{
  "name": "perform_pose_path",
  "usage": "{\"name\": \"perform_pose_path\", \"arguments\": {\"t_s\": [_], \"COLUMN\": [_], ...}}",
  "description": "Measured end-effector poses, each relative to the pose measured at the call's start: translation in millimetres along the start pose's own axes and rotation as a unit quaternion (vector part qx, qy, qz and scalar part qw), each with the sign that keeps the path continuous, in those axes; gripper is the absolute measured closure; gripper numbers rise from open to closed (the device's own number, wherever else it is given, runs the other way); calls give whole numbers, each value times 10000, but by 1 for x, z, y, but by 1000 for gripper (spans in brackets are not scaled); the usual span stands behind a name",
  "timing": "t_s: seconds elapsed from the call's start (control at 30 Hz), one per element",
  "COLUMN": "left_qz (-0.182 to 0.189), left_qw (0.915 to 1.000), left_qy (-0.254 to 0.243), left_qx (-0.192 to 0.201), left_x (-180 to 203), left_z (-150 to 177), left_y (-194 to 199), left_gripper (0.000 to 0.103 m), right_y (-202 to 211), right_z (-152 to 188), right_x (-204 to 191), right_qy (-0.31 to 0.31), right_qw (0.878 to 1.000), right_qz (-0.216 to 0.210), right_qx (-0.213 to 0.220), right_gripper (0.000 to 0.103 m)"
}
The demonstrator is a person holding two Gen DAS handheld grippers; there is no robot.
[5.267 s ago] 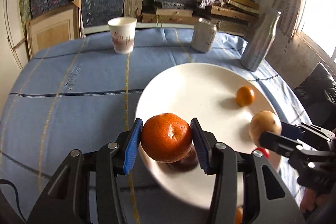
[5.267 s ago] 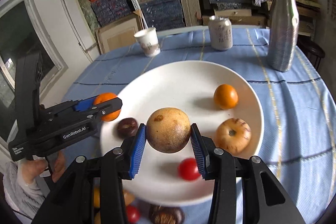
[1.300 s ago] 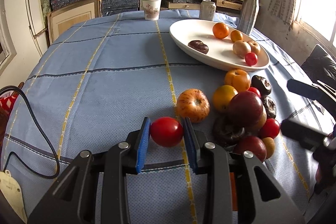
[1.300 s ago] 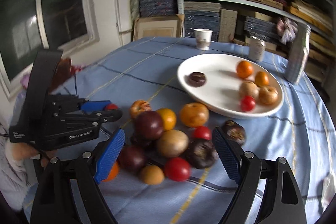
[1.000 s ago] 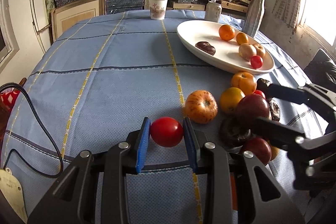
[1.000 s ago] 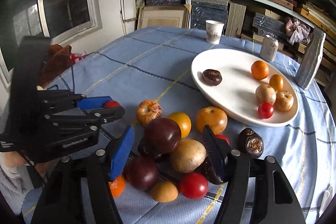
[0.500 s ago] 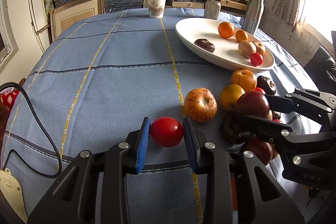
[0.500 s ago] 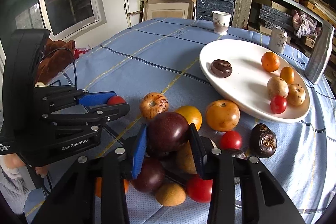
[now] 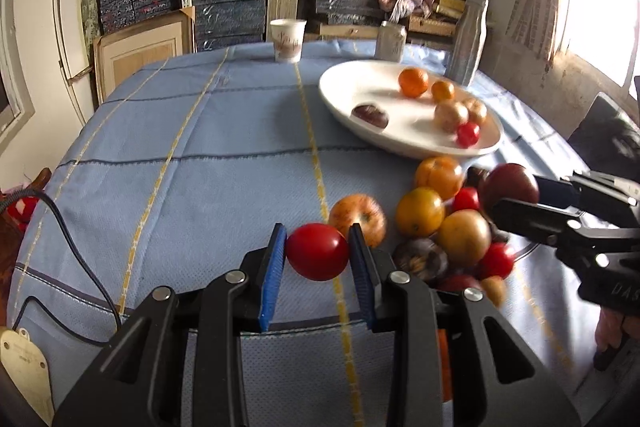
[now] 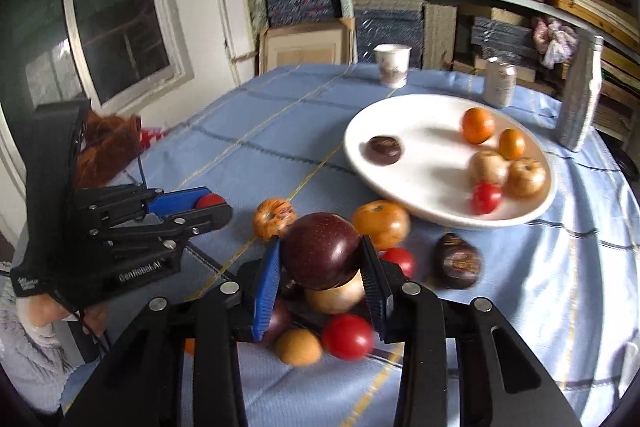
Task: Organize fruits
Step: 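Lower the tomato onto the plate with the left gripper while the right releases the plum there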
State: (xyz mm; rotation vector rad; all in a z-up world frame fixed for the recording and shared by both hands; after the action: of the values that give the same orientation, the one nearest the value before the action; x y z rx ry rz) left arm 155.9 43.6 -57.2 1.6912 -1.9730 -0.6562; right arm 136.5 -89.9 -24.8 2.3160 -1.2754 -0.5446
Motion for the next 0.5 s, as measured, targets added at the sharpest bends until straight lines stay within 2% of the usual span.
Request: {"name": "perform_pose_path", "arguments": {"t_s": [0.1,0.3,0.5], "left_qz": [78,70,166], "left_qw": [9999,9988,9975], "left_qy": [10,-378,-579], "left_qx": [64,320,383], "left_x": [4,23,50], "left_z": [-15,-67,-121], "left_y": [8,25,2], "left_gripper": [72,72,72], "right_y": [27,79,107], "right_z": [-9,-41,-87], "right_x": [20,73,110], "right_qy": [-164,-366,-465], "right_qw": [9994,9944,9879], "right_qz": [131,662,942], "right_qx": [258,738,1142], "right_gripper": [64,64,64]}}
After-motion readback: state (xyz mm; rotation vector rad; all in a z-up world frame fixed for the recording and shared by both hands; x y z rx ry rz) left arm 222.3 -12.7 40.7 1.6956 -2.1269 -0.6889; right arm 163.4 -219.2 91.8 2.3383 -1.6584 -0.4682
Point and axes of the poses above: each gripper's, at about its wrist camera, not at the fingertips, and y roughly against the way its jaws point, x to its right, z to its underside, the point moved 8 cm from there along -y, roughly the way its jaws point, and after that the axes turned 4 degrees about x, right-handed, at the moved point
